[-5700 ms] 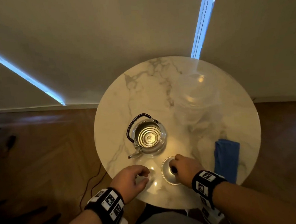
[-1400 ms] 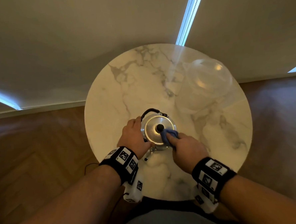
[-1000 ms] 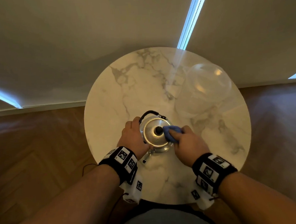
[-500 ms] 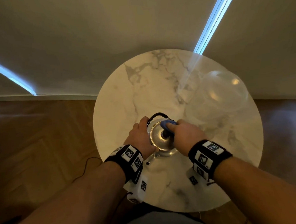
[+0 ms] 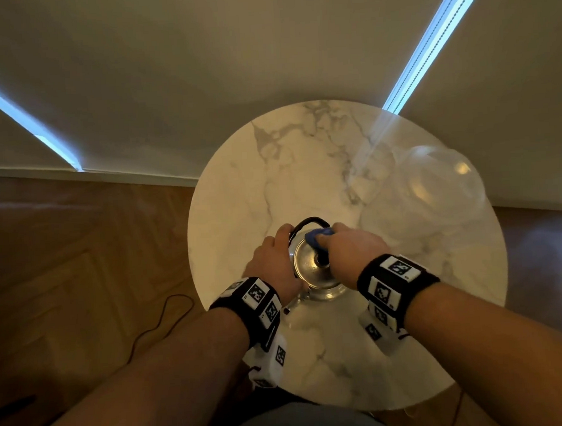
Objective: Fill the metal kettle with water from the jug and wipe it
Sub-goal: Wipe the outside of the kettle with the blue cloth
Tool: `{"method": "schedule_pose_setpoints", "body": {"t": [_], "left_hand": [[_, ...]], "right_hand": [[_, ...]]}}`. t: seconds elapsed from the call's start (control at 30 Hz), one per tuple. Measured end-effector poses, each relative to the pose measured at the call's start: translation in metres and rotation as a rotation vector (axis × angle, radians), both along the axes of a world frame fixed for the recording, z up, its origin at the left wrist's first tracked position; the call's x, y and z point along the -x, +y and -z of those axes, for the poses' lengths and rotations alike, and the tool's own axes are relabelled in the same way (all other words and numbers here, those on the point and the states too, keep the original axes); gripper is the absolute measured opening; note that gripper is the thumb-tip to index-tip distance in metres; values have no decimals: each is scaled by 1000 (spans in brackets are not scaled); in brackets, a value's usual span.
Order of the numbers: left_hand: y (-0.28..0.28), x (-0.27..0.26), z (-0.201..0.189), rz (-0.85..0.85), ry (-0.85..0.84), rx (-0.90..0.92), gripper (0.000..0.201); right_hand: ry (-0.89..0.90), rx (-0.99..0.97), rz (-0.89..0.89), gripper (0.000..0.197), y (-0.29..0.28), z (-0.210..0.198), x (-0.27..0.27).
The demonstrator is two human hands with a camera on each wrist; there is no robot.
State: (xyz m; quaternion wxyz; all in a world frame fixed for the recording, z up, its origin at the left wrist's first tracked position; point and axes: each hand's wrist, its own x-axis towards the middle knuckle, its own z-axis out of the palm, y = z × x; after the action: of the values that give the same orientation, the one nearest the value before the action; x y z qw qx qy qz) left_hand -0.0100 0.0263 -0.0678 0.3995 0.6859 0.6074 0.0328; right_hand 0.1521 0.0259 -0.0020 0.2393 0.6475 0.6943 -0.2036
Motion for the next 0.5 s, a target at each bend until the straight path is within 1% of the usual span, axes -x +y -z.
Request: {"method": "schedule_pose_setpoints", "body": {"t": [0.07, 0.2, 0.27, 0.33, 0.43, 0.5], "left_hand": [[0, 0, 0, -7, 9, -24, 105], [0, -1, 2, -5, 26, -37, 104], [1, -1, 3, -8, 27, -38, 99], [2, -2, 4, -10, 39, -45, 94], [1, -1, 7, -16, 47, -69, 81], [0, -1, 9, -3, 46, -84, 83]], "right_hand": [[-38, 7, -52, 52, -4, -2, 0], [-56, 18, 3, 53, -3, -8, -4], [-62, 18, -20, 47, -1, -9, 11], [-53, -8, -92, 43, -9, -7, 30], [-39, 14, -159, 54, -40, 1, 39], [-49, 11, -155, 61, -58, 6, 33]]}}
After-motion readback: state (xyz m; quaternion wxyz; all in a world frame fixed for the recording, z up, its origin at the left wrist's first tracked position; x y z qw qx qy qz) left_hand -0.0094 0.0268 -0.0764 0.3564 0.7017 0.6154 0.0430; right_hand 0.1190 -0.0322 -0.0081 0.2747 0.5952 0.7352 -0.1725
